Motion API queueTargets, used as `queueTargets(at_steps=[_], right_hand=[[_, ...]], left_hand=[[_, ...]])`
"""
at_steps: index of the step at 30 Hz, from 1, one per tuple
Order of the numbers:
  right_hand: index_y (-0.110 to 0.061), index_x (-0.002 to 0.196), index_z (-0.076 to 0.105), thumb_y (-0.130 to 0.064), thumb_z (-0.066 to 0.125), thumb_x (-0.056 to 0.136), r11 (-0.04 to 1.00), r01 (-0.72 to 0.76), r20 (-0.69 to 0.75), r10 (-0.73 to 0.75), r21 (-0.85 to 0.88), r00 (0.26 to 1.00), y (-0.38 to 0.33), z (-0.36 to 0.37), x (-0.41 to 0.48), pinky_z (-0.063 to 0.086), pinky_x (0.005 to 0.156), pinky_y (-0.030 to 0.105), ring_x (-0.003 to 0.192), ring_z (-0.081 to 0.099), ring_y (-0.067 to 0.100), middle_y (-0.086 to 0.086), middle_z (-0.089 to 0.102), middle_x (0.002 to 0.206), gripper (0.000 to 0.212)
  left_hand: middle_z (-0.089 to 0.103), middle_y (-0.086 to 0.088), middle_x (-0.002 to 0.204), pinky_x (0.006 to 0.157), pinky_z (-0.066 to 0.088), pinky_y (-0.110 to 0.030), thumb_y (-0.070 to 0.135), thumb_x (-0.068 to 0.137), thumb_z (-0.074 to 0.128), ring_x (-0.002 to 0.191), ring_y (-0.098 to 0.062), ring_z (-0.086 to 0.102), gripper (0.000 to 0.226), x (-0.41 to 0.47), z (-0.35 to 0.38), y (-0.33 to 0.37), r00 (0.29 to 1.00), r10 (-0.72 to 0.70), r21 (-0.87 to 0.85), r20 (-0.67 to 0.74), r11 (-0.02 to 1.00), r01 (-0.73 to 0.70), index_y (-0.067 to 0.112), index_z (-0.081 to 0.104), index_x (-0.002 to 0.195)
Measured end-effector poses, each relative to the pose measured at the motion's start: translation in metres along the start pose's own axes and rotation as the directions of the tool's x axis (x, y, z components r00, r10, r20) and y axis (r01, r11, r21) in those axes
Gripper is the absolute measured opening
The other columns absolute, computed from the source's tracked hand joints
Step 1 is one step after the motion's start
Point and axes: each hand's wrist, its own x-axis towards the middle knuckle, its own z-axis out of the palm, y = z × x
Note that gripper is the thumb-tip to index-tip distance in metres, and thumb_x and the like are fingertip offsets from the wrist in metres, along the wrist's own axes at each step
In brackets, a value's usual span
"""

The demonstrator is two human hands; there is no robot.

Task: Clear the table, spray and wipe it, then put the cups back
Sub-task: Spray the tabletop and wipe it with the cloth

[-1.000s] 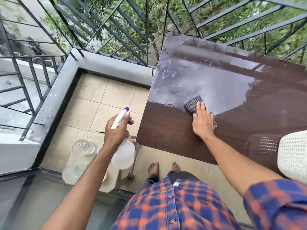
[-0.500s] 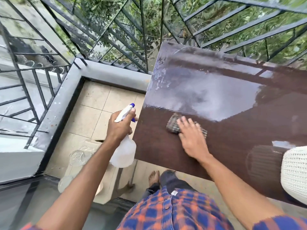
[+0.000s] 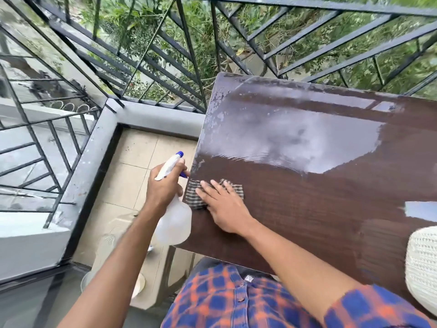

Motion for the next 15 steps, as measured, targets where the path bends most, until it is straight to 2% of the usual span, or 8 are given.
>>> queueTargets(at_steps=[2, 5, 7, 9, 11, 13, 15], right_hand=[[-0.03, 0.155, 0.033, -0.028, 0.05, 0.096, 1.0, -0.029, -0.031, 0.029, -0.007, 0.999, 0.03, -0.001, -0.016, 0.023, 0.122, 0.05, 0.149, 0.031, 0.024, -0.004, 0.03, 0.164, 0.061], [-0.029, 0.156, 0.03, -0.03, 0.05, 0.097, 0.97, -0.239, -0.09, 0.234, -0.04, 0.968, 0.077, -0.021, -0.006, 0.021, 0.122, 0.05, 0.149, 0.03, 0.025, -0.003, 0.028, 0.165, 0.062], [-0.027, 0.157, 0.03, -0.029, 0.05, 0.098, 0.927, -0.376, -0.128, 0.372, -0.01, 0.919, 0.087, -0.035, 0.021, 0.02, 0.122, 0.052, 0.15, 0.028, 0.027, -0.001, 0.028, 0.165, 0.062], [-0.025, 0.157, 0.03, -0.029, 0.049, 0.099, 0.902, -0.431, -0.147, 0.428, 0.012, 0.891, 0.078, -0.039, 0.053, 0.017, 0.122, 0.054, 0.151, 0.025, 0.027, 0.0, 0.025, 0.166, 0.061], [-0.026, 0.158, 0.026, -0.029, 0.046, 0.1, 0.919, -0.391, -0.12, 0.393, 0.045, 0.912, 0.056, -0.037, 0.08, 0.011, 0.124, 0.054, 0.154, 0.019, 0.025, -0.002, 0.019, 0.167, 0.061], [-0.025, 0.159, 0.024, -0.029, 0.043, 0.102, 0.965, -0.262, -0.078, 0.262, 0.007, 0.962, 0.024, -0.024, 0.089, 0.007, 0.124, 0.053, 0.154, 0.016, 0.025, -0.002, 0.017, 0.168, 0.061], [-0.025, 0.158, 0.028, -0.031, 0.046, 0.101, 0.994, -0.103, -0.045, 0.101, -0.026, 0.994, 0.001, -0.013, 0.08, 0.012, 0.124, 0.053, 0.153, 0.022, 0.025, -0.001, 0.023, 0.166, 0.06]], left_hand=[[0.074, -0.013, 0.09, 0.047, 0.041, -0.022, 0.036, 0.098, 0.063, 0.042, -0.023, 0.046, 0.03, 0.003, 0.001, 0.003, 1.0, -0.015, -0.004, 0.007, 1.0, 0.015, 0.012, 0.072, 0.113], [0.074, -0.009, 0.09, 0.047, 0.041, -0.021, 0.035, 0.099, 0.062, 0.04, -0.02, 0.045, 0.03, 0.008, 0.0, 0.008, 0.999, -0.035, -0.012, 0.015, 0.999, 0.036, 0.013, 0.072, 0.116], [0.075, -0.007, 0.091, 0.048, 0.042, -0.021, 0.036, 0.099, 0.062, 0.041, -0.02, 0.045, 0.031, 0.012, -0.004, 0.009, 0.999, -0.046, -0.022, 0.014, 0.999, 0.046, 0.012, 0.071, 0.116], [0.075, -0.008, 0.09, 0.048, 0.042, -0.022, 0.036, 0.098, 0.062, 0.043, -0.021, 0.044, 0.03, 0.017, -0.007, 0.009, 0.999, -0.049, -0.044, 0.012, 0.998, 0.05, 0.013, 0.071, 0.116], [0.075, -0.01, 0.09, 0.048, 0.041, -0.021, 0.035, 0.099, 0.062, 0.043, -0.022, 0.044, 0.029, 0.022, -0.013, 0.009, 0.999, -0.05, -0.051, 0.011, 0.997, 0.05, 0.011, 0.072, 0.112], [0.075, -0.012, 0.09, 0.047, 0.041, -0.022, 0.034, 0.099, 0.062, 0.042, -0.023, 0.044, 0.03, 0.028, -0.018, 0.009, 0.999, -0.051, -0.055, 0.018, 0.997, 0.052, 0.007, 0.073, 0.105], [0.074, -0.015, 0.09, 0.046, 0.04, -0.023, 0.032, 0.099, 0.062, 0.041, -0.024, 0.045, 0.029, 0.034, -0.023, 0.008, 0.998, -0.058, -0.06, 0.022, 0.996, 0.06, 0.005, 0.073, 0.099]])
